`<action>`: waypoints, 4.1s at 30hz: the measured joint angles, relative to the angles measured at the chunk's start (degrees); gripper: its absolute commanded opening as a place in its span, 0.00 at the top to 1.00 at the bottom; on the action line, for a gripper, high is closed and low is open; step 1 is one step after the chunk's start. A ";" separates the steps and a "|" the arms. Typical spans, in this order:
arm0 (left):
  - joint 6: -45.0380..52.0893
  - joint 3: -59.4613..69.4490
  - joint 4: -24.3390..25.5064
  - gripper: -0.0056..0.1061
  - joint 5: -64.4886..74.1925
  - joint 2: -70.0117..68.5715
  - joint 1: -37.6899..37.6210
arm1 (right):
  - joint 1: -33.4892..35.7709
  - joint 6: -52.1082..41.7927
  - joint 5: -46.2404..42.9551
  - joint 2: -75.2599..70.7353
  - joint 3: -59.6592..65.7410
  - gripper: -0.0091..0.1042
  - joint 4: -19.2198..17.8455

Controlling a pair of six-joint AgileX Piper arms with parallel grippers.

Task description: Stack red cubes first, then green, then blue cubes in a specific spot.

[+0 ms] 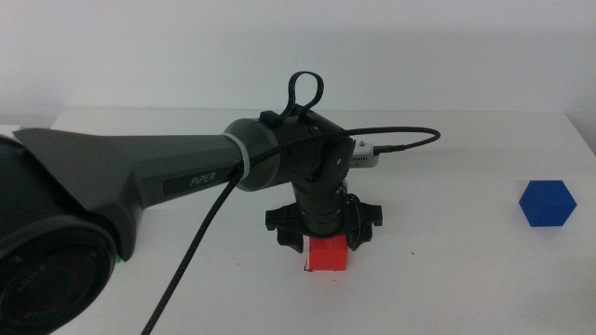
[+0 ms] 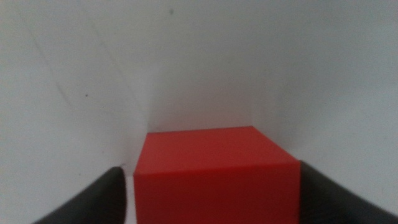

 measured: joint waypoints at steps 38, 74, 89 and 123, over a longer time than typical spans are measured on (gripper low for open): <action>47.36 26.52 -8.28 0.11 -5.82 -20.30 45.72 | 0.00 0.66 0.00 0.00 0.00 0.20 0.00; -1.12 0.27 0.95 0.83 5.29 -8.32 0.07 | 0.00 0.77 0.00 0.00 0.00 0.20 0.00; -2.81 0.03 1.16 0.77 2.38 -6.73 -0.38 | 0.00 0.77 0.00 0.00 0.00 0.20 0.00; 33.94 7.30 -0.36 0.11 10.66 -47.98 4.97 | 0.00 0.77 0.00 0.00 0.00 0.20 0.00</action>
